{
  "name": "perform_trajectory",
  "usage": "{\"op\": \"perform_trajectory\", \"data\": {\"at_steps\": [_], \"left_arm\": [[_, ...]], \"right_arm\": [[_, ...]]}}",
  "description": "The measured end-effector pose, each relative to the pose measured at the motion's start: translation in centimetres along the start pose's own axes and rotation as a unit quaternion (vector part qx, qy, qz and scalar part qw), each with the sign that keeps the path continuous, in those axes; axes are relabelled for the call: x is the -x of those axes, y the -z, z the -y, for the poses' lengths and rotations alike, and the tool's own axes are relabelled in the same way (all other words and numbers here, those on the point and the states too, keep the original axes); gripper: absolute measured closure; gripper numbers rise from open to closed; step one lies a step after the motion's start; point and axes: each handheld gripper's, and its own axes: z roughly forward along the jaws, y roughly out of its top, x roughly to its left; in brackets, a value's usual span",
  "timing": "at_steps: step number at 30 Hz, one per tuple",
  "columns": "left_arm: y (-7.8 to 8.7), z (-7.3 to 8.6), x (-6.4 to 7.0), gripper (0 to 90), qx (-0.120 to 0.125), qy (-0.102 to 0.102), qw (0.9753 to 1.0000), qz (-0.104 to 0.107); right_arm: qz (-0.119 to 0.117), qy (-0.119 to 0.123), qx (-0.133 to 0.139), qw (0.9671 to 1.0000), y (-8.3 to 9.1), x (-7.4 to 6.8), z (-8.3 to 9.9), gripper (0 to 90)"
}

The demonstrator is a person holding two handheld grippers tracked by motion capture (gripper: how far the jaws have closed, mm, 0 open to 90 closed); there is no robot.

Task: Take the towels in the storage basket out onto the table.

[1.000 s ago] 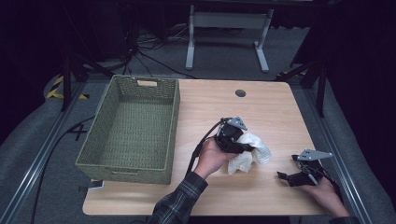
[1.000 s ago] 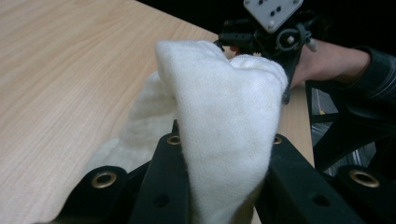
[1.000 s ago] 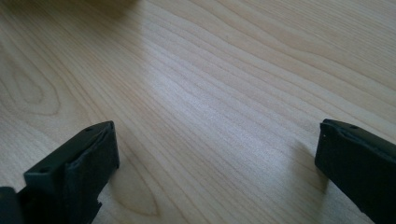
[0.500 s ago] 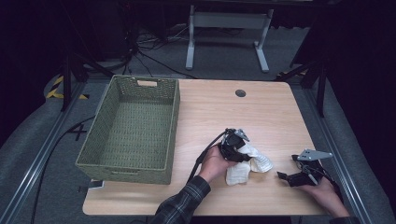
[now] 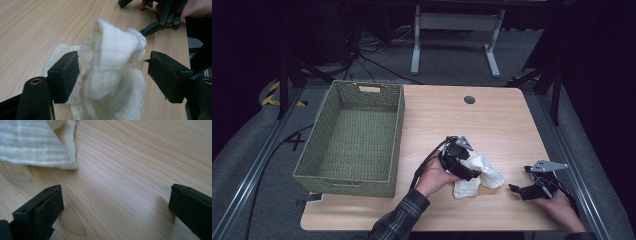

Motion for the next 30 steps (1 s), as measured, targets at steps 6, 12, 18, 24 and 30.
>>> {"op": "perform_trajectory", "data": {"at_steps": [6, 12, 18, 24, 30], "left_arm": [[1.5, 1.5, 0.3, 24.6, 0.006, 0.008, 0.9998, -0.015], [2.2, 3.4, 0.9, 25.1, 0.002, 0.018, 0.9995, -0.024], [2.3, 5.4, 1.4, 27.6, 0.002, 0.033, 0.9992, -0.025], [2.1, 6.6, 2.1, 30.8, -0.008, 0.031, 0.9992, -0.022], [1.5, 7.1, 2.8, 37.0, -0.028, 0.023, 0.9992, -0.017]], "right_arm": [[-0.017, -0.013, 0.003, 0.9998, 0.3, 0.1, -0.1, 5.1], [-0.041, -0.006, 0.008, 0.9991, 1.3, -0.1, -0.6, 16.0], [-0.064, 0.000, 0.020, 0.9977, 1.9, -0.8, -1.0, 20.3], [-0.092, 0.012, 0.042, 0.9948, 3.0, -1.7, -1.7, 30.4], [-0.136, 0.028, 0.062, 0.9884, 3.4, -3.4, -2.7, 44.2]]}}
